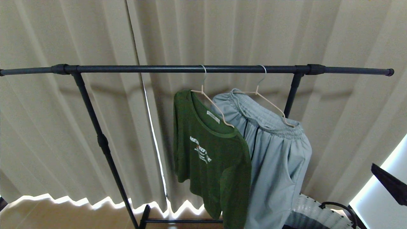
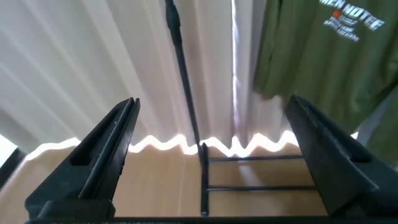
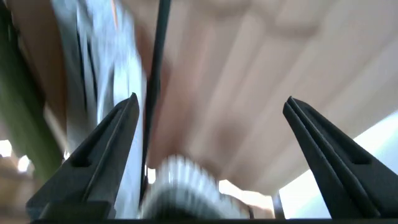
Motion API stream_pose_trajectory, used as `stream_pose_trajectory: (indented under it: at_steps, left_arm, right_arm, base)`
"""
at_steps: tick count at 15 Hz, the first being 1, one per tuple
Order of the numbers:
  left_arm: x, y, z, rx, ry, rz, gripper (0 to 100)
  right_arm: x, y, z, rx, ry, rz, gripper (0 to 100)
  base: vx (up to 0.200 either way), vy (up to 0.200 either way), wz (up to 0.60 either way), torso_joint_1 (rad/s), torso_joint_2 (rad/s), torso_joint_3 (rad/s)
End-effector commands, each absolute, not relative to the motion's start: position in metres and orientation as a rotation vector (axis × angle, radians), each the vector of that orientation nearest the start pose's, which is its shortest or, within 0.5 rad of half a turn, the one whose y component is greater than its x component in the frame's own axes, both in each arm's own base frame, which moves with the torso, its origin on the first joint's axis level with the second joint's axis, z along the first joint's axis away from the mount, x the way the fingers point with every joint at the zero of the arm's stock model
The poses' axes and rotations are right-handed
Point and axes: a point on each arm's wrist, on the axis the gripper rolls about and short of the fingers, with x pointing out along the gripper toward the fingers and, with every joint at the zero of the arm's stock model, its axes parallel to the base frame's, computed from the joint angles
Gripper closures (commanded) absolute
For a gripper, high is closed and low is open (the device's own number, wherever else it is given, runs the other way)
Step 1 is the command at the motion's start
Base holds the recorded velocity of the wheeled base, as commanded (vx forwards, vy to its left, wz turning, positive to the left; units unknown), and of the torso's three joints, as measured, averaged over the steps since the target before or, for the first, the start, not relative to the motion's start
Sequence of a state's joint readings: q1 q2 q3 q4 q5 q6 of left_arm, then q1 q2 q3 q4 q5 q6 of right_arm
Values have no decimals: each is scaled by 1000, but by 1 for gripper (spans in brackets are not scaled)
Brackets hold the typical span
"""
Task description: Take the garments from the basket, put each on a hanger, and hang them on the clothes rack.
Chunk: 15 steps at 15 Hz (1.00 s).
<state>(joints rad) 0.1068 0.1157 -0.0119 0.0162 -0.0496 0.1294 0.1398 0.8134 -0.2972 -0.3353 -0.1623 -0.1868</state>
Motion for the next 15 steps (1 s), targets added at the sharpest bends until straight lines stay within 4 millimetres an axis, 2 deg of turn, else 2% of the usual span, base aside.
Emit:
stream_pose_trajectory:
  at_steps: [1, 2, 3, 4, 6, 10, 14, 15]
  left_arm:
    - [-15, -3, 76, 98, 114, 49, 0]
    - [-15, -3, 76, 86, 114, 50, 0]
    - [-15, -3, 76, 60, 113, 48, 0]
    - [-15, -3, 76, 58, 113, 50, 0]
    - [-15, -4, 76, 66, 112, -15, 0]
    - [-15, -5, 76, 97, 112, -42, 0]
    - [-17, -2, 76, 103, 98, -208, 0]
    - [-17, -2, 76, 100, 92, -186, 0]
  right_arm:
    - [17, -3, 157, -166, 179, -114, 0]
    - [8, -4, 149, -156, 201, -130, 0]
    - [-11, -4, 125, -135, 241, -163, 0]
    - [-12, -4, 124, -135, 241, -163, 0]
    - [-37, -3, 93, -129, 208, -173, 0]
    - [-41, -4, 91, -29, 151, -166, 0]
    - [-39, -2, 89, 21, 139, -109, 0]
    - [-37, -2, 88, 23, 121, -94, 0]
  base:
    - [0, 0, 0, 0, 0, 0]
    - [0, 0, 0, 0, 0, 0]
    - [0, 0, 0, 0, 0, 0]
    - [0, 0, 0, 0, 0, 0]
    - [0, 0, 0, 0, 0, 0]
    - [0, 0, 0, 0, 0, 0]
    - [0, 0, 0, 0, 0, 0]
    - [0, 0, 0, 0, 0, 0]
